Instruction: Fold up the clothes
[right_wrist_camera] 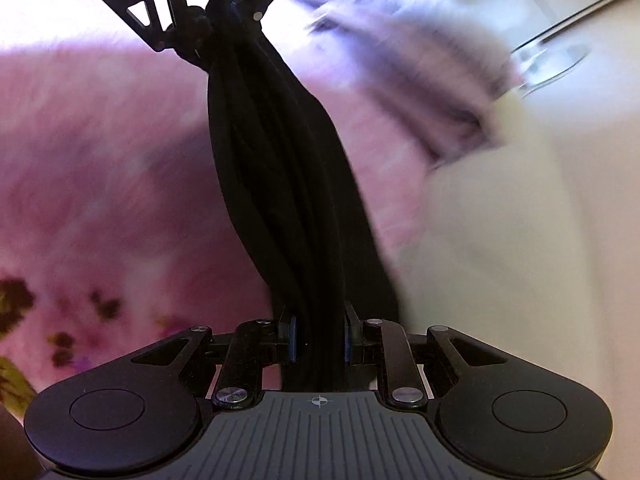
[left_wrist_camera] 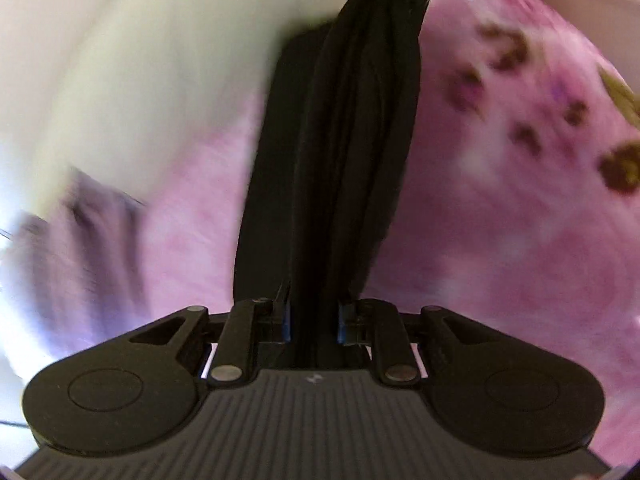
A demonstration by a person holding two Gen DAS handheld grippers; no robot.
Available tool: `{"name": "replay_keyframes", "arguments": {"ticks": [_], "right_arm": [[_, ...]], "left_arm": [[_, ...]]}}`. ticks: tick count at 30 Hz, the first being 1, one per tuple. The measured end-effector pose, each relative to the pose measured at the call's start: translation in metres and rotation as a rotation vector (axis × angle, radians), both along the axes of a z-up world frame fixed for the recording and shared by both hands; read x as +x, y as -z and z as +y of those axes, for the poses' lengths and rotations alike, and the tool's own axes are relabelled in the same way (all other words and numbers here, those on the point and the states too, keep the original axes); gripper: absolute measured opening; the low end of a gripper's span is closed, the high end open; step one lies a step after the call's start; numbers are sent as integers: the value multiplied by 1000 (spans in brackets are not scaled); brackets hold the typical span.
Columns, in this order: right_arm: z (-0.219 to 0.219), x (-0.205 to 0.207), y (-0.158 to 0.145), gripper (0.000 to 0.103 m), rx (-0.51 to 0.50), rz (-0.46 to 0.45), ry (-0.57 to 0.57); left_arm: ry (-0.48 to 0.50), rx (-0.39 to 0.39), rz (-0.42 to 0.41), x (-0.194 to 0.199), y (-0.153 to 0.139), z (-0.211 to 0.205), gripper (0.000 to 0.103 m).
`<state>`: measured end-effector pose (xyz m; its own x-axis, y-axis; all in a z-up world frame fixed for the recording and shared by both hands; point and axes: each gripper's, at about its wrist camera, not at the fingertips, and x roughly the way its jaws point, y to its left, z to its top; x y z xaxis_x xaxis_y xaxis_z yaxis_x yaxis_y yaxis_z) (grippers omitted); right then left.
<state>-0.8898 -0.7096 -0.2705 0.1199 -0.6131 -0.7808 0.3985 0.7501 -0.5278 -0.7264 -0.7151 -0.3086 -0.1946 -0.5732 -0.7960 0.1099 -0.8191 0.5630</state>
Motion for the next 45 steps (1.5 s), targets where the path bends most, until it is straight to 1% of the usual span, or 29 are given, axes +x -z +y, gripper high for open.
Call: {"name": "replay_keyframes", "arguments": {"ticks": [3,6,9,11,14,15,16,18,21,23,25,27,28,30,32,34,36,37,39,41,44,45], "right_arm": [[18,2,25,19,43,-11,6],[30,0,35,21,82,-24,31],[36,5,37,24,108,-22,63],[36,11,37,24,115,-41,107],[41,24,40,25,112,-32,124],[44,27,43,26,113,-15,123],[51,27,46,30,119,6,121],[51,27,47,35,144,12,134],[59,21,37,41,190,-48,213],[68,14,28,44,212,-76,264],[74,6,17,44,241,-121,326],[70,-6,0,44,243,-212,418],[67,-12,-9,44,241,-261,467],[53,-24,-19,44,234,-348,557],[34,-35,-26,44,227,-426,634],[8,-43,-29,44,216,-484,677],[-23,-49,-27,44,191,-526,695],[-41,-53,-26,44,175,-550,707],[-79,-63,-26,44,143,-615,748],[-114,-73,-23,44,114,-663,796],[-159,-81,-7,44,83,-644,841],[-173,-83,4,44,100,-626,860]], "left_arm": [[4,5,-6,7,25,16,18],[7,21,-9,8,35,22,22],[32,30,-24,10,38,26,23],[49,31,-34,14,40,27,24],[58,54,-45,20,38,28,28],[64,70,-54,22,38,28,31],[66,89,-63,25,36,28,33],[51,118,-62,35,30,29,34],[-21,153,-34,56,15,26,34],[-91,190,1,71,4,22,34],[-180,226,57,83,-9,16,34],[-271,251,128,95,-23,5,34],[-320,264,171,95,-29,-1,34],[-407,298,247,89,-39,-18,33],[-456,300,299,78,-42,-39,33],[-491,292,347,66,-42,-65,33],[-522,284,390,56,-42,-93,33],[-540,286,402,51,-40,-108,30],[-576,297,419,42,-35,-136,24],[-602,304,423,37,-27,-161,24],[-630,321,390,30,-5,-184,24],[-637,330,384,29,3,-189,24]]}}
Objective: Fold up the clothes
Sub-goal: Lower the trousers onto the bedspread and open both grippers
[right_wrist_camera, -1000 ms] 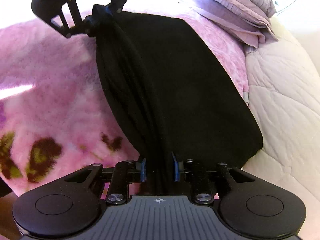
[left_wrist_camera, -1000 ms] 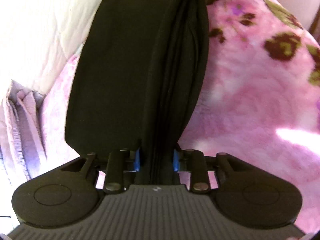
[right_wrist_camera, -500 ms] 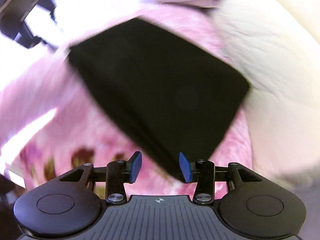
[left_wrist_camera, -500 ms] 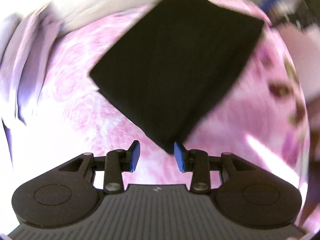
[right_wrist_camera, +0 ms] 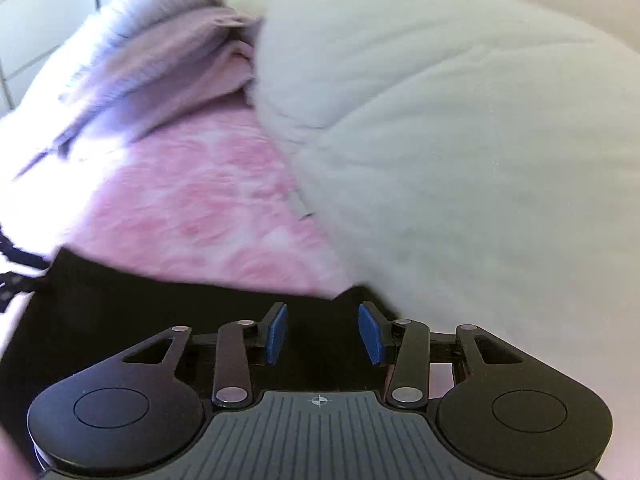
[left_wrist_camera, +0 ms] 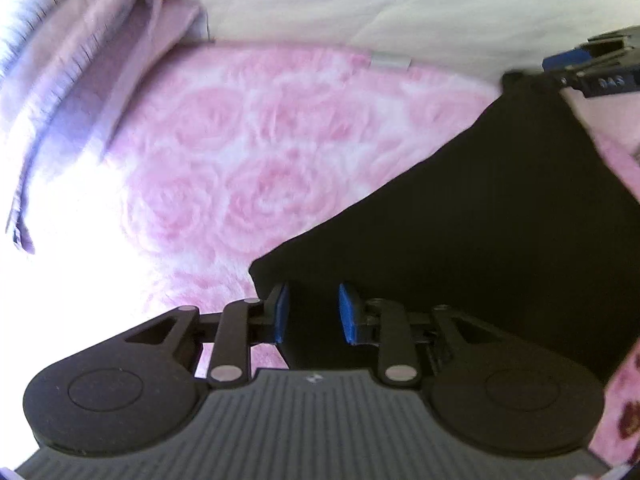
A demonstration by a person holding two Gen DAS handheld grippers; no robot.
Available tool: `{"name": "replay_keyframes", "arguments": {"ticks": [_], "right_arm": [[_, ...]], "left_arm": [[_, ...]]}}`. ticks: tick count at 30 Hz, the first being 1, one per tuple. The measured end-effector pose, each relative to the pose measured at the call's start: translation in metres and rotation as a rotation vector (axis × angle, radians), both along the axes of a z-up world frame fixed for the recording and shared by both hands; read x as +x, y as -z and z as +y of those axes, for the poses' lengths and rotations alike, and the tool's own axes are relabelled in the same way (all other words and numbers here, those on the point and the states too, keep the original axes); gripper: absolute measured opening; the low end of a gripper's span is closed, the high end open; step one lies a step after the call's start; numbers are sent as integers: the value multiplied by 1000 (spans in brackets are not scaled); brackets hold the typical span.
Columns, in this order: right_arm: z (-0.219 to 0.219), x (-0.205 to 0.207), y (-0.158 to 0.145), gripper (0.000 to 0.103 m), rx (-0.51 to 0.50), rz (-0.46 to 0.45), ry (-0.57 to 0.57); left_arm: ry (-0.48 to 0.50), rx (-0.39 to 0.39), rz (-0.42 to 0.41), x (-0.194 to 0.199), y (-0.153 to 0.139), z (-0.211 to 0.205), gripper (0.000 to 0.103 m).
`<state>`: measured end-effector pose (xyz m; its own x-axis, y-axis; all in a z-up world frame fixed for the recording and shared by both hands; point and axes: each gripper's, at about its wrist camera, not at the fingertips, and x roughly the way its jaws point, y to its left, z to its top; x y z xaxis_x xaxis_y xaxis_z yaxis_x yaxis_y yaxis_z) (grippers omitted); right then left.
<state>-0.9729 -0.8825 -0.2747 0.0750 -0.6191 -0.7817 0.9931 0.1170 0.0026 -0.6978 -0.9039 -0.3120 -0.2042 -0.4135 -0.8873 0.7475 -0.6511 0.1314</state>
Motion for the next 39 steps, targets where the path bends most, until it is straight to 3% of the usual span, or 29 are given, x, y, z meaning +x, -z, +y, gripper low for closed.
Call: {"name": "replay_keyframes", "arguments": {"ticks": [2,4,9,13,15,21,24,28,30,33,35,39], "right_arm": [[-23,-6,30,44,96,-13,-7],[-24,-3,40,44,61,25,-58],[5,-2,21,44,2,55,-97],[60,7,-6,44,-45,-4,-90],[83,15,-9,44,-38,-35,-96],[112,33,36,46,109,-64,-103],[118,37,27,46,105,-47,-109],[150,43,-4,46,44,-111,-83],[168,56,-4,46,58,-120,-105],[184,69,21,46,109,-98,-118],[191,75,33,46,123,-76,-131],[190,74,20,46,117,-75,-101]], "left_arm": [[-5,-5,4,0,9,-3,24],[-10,-7,-1,-2,9,-6,24],[-47,-25,12,6,-11,2,24],[-108,-26,81,21,-36,40,24],[-87,3,56,19,-25,56,24],[20,40,-29,9,16,82,25],[12,29,-19,13,3,89,24],[15,29,57,25,-28,120,24],[73,50,34,22,-24,136,25],[125,72,-10,19,1,144,25],[112,79,-10,17,4,141,26],[73,77,-17,16,-8,139,26]]}}
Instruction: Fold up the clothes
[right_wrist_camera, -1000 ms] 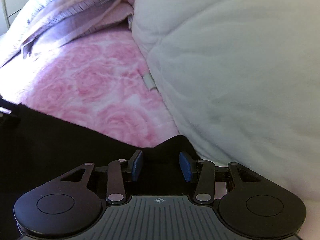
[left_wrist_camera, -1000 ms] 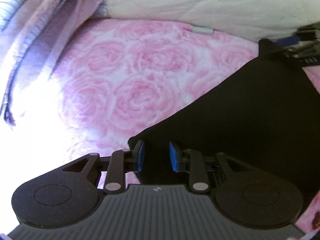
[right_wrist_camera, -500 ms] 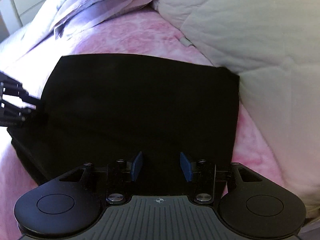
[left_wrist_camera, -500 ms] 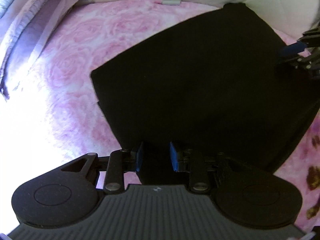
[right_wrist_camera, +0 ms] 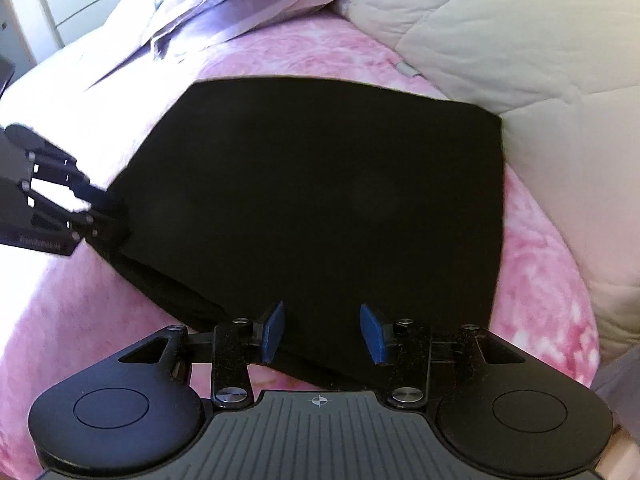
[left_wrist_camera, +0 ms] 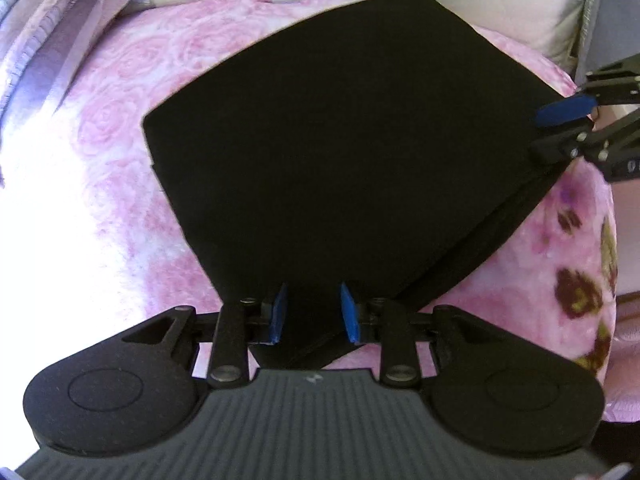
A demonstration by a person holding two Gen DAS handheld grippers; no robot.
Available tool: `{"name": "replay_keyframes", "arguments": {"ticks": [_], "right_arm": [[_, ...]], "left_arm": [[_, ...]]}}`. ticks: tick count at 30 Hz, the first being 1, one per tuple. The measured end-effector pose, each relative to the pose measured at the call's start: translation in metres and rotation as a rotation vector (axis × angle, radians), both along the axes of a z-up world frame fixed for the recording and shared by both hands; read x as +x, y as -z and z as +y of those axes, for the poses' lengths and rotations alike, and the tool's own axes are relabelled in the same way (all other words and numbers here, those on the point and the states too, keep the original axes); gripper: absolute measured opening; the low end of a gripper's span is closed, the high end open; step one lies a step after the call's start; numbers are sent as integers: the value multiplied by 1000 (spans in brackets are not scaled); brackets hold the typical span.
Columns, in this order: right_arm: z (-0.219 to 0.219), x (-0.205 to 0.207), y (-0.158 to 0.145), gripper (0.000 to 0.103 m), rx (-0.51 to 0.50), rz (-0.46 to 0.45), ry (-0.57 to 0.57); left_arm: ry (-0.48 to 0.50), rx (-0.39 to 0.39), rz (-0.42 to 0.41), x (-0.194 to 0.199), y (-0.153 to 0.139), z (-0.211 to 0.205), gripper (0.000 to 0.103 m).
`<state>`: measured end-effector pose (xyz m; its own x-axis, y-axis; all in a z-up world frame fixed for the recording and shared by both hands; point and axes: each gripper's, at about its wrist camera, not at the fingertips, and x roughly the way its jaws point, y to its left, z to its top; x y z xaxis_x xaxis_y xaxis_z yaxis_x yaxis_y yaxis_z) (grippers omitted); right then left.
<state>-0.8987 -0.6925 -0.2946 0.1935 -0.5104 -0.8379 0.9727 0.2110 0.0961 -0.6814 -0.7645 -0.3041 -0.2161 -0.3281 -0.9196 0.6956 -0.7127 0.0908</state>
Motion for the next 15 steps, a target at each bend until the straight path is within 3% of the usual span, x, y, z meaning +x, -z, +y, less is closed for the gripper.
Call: {"name": "replay_keyframes", "arguments": {"ticks": [3,5,6,7,12,15], "right_arm": [[8,-5,-15,50,-12,-11,73],[20,-7,-24,68,-18,-15,123],[29,-6,-27,78,-18,-16,147],[37,-4,-30,83,-13,-17,169],[79,5,-41,84,29,-30,270],[104,14,-48,85,31,-31,325]], "left_arm": [[-68,7,11,10,-14,9,29],[-116,13,23,17,-21,19,38],[-141,13,30,19,-25,24,48],[-167,12,41,22,-28,31,58],[-278,-11,106,29,-42,59,86],[-309,6,152,36,-48,78,91]]}}
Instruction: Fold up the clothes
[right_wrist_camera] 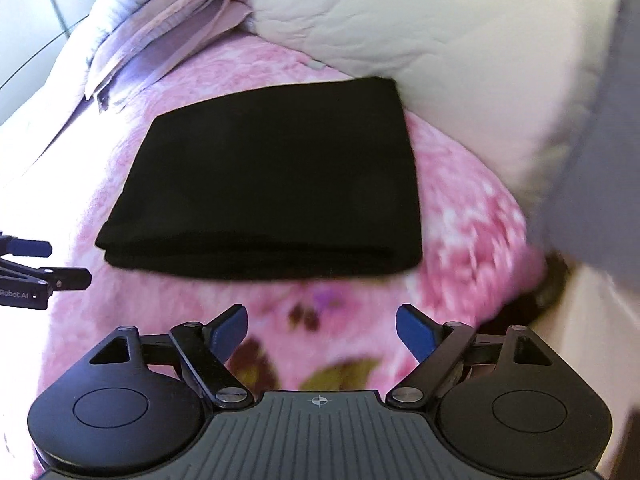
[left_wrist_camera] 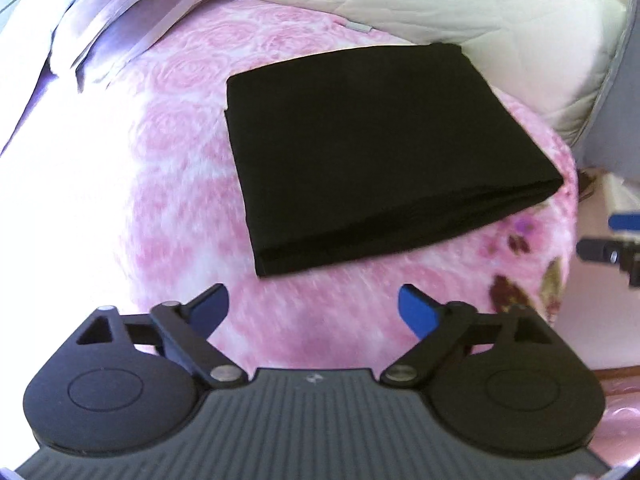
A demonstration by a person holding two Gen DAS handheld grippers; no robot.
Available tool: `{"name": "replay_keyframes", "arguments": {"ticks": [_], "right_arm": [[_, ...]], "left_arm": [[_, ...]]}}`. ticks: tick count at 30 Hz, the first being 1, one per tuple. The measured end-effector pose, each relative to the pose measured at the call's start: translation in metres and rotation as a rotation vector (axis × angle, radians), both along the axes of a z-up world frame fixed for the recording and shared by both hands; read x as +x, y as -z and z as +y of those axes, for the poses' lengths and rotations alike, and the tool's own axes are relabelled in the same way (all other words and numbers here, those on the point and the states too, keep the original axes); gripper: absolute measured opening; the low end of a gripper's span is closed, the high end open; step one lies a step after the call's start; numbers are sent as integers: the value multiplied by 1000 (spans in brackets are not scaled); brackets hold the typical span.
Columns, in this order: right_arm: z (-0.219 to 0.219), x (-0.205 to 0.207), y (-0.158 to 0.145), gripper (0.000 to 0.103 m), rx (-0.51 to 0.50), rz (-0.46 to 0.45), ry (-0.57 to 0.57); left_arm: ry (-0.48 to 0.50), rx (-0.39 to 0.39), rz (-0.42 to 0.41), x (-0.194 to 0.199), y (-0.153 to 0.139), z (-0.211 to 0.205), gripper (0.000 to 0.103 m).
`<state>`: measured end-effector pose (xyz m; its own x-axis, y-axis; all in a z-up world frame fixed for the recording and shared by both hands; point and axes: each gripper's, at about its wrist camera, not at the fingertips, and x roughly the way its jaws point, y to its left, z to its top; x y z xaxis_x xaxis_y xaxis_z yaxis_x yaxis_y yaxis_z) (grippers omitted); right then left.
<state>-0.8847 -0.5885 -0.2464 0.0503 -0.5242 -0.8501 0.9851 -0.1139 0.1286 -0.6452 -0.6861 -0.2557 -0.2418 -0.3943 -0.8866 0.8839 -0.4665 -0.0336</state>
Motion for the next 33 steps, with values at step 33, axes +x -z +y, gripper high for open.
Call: {"name": "replay_keyframes", "arguments": {"ticks": [33], "right_arm": [[155,72,-119,88,-153,66,81]], "left_arm": [[-88,-92,77,69,-108,170,91]]}}
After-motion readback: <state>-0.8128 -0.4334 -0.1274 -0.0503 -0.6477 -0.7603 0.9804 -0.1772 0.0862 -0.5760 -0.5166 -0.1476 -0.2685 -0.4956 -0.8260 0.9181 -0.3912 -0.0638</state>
